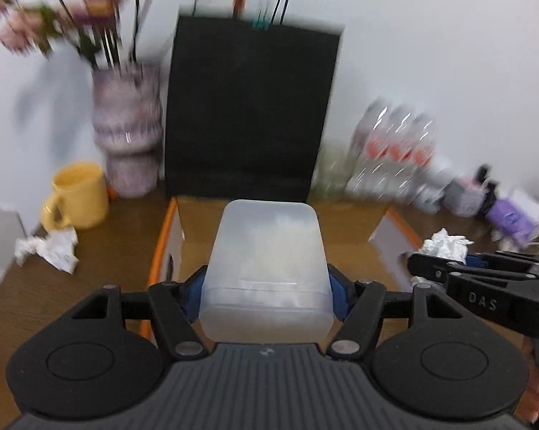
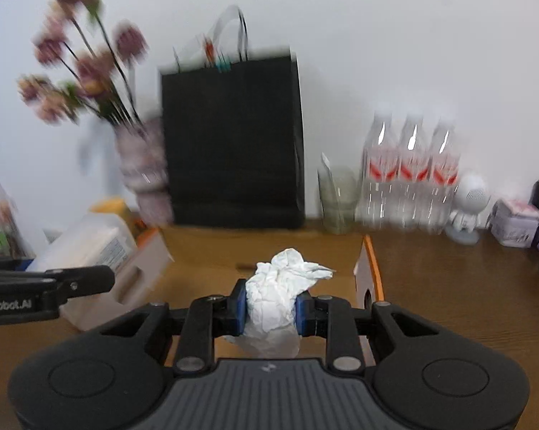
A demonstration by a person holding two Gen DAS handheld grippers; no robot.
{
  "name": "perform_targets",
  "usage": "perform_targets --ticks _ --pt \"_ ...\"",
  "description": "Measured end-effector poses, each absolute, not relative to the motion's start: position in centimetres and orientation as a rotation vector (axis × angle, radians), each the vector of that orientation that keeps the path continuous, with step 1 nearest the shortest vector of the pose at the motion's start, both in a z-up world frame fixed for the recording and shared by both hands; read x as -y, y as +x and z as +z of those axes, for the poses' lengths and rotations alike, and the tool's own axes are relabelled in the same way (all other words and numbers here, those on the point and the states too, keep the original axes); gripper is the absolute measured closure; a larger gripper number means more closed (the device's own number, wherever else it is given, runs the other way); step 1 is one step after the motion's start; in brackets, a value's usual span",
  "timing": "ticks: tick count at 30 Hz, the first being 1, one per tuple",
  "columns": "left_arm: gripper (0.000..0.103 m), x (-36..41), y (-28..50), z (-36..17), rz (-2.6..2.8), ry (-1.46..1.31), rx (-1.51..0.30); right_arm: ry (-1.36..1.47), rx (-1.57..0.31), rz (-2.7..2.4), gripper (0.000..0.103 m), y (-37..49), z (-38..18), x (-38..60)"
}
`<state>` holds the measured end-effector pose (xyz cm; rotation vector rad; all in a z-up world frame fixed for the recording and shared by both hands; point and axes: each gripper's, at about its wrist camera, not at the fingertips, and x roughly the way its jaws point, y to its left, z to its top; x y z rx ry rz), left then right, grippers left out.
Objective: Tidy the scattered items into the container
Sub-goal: 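Carry container and tissue into the cardboard box and open both grippers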
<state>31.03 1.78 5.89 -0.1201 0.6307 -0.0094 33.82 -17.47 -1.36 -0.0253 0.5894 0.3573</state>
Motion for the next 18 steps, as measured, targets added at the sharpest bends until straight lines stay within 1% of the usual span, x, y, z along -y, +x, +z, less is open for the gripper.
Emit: perform_targets --ticks 4,10,11,13,14,15,16,17,18 --pt "0.036 -1.8 36.9 2.2 0.034 -0.137 -0.796 -0.036 -0.711 0.352 0.079 38.8 -4.4 16.6" --pt "0.036 -1.3 39.9 -0.8 0.067 -0.1 -0.89 -0.023 -0.822 0.351 0.077 41.8 -7.3 16.2" --pt "0.036 -1.4 40.0 -1.0 0.066 -0.103 -0.899 -0.031 -0.831 0.354 0.073 41.8 -7.6 16.0" --pt "0.036 -1.5 40.3 -1.3 0.059 -0.106 -0.917 -0.055 -0.845 0.342 0.068 41.9 -7.9 15.6" --pt "0.036 -1.5 40.2 -1.4 0.053 -0.106 -0.926 -0.068 -0.854 0.339 0.059 41.9 -8.0 15.5" --pt "0.035 -1.4 40.2 -1.4 0.047 -0.103 -0.931 -0.076 -0.863 0.34 0.043 41.9 -8.1 15.3" --pt "0.031 -1.3 40.1 -1.3 0.042 -0.098 -0.927 -0.079 -0.87 0.339 0.035 41.7 -8.0 15.3" --pt "0.023 -1.3 40.0 -1.1 0.057 -0.092 -0.92 -0.078 -0.865 0.338 0.03 41.5 -7.8 15.4" --pt "0.019 -1.4 39.8 -0.8 0.073 -0.086 -0.906 -0.077 -0.85 0.339 0.029 41.1 -7.5 15.6"
